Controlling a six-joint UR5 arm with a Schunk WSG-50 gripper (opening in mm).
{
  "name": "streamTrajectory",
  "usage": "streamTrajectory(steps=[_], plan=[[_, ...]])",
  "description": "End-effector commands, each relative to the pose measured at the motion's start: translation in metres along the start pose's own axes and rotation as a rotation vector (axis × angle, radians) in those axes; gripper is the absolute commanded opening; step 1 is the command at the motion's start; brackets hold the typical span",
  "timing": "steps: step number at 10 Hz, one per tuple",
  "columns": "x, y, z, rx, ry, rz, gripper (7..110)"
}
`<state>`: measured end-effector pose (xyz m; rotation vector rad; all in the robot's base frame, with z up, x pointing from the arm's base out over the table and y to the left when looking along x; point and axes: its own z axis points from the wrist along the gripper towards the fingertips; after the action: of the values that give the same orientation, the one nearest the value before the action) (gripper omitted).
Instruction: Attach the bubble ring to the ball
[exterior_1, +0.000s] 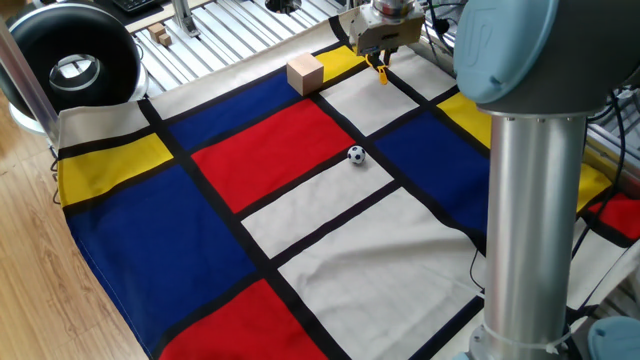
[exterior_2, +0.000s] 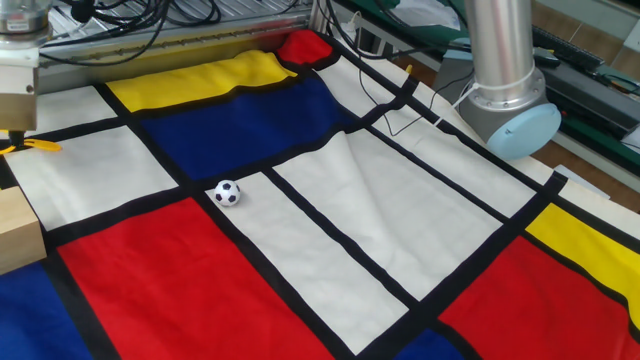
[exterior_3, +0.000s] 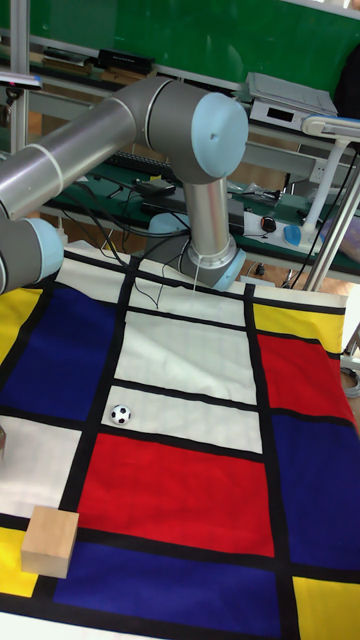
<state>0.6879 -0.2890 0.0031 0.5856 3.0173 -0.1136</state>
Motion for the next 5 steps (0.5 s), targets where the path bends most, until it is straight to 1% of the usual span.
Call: streamTrajectory(steps=[1, 2, 3, 4, 5], plan=[[-0.004, -0.010, -0.002, 0.028, -0.021, -0.057, 22], [-0.009, -0.016, -0.002, 0.053, -0.039, -0.082, 22], [-0.011, -0.021, -0.003, 0.075, -0.045, -0.120, 22], [-0.010, -0.027, -0.003, 0.101, -0.037, -0.135, 22], [-0.013, -0.028, -0.004, 0.106, -0.051, -0.139, 22]])
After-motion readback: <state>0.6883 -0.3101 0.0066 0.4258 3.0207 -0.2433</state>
